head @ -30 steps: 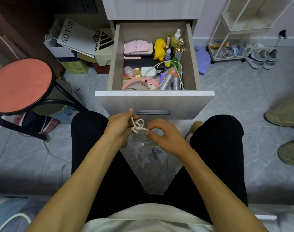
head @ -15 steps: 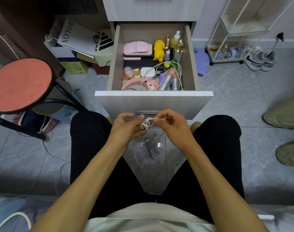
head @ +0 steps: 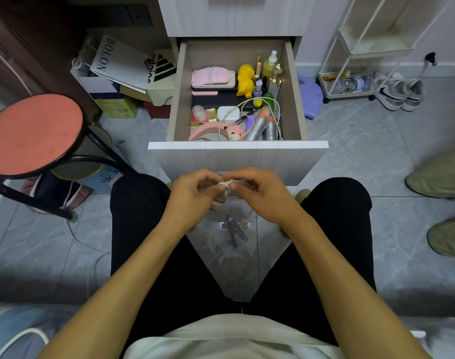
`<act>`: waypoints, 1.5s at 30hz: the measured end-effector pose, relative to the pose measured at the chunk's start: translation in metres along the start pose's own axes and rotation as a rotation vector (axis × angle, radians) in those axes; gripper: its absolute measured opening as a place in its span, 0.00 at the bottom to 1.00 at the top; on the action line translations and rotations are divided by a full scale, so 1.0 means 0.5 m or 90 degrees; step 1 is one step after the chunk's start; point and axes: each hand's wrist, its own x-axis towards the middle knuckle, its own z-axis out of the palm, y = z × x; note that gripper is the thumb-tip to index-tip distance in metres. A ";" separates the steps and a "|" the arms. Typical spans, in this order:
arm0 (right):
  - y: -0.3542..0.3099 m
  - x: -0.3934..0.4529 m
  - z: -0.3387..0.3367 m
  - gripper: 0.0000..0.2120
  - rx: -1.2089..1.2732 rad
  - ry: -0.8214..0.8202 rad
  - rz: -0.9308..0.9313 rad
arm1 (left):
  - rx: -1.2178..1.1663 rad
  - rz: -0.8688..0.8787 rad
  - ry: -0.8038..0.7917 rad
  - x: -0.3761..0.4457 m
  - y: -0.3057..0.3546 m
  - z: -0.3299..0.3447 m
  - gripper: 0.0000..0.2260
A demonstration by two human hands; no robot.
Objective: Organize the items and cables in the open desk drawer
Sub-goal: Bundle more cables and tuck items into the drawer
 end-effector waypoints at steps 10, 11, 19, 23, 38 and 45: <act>-0.006 0.021 0.008 0.02 -0.075 0.111 0.026 | -0.088 0.039 0.051 -0.023 0.000 -0.006 0.04; -0.007 0.018 0.014 0.02 -0.065 0.105 0.023 | -0.079 0.038 0.056 -0.025 0.000 -0.010 0.05; -0.012 0.007 0.030 0.01 -0.051 0.110 -0.017 | 0.199 0.017 -0.063 0.006 0.020 -0.043 0.06; -0.018 0.001 0.037 0.02 -0.030 0.086 -0.028 | 0.238 0.053 -0.019 -0.008 0.021 -0.047 0.04; -0.026 0.011 0.035 0.05 0.108 0.002 0.008 | -0.344 -0.392 0.042 -0.001 0.033 -0.022 0.05; -0.028 0.006 0.023 0.07 0.064 -0.066 0.030 | 0.117 0.009 0.002 0.023 -0.005 -0.043 0.06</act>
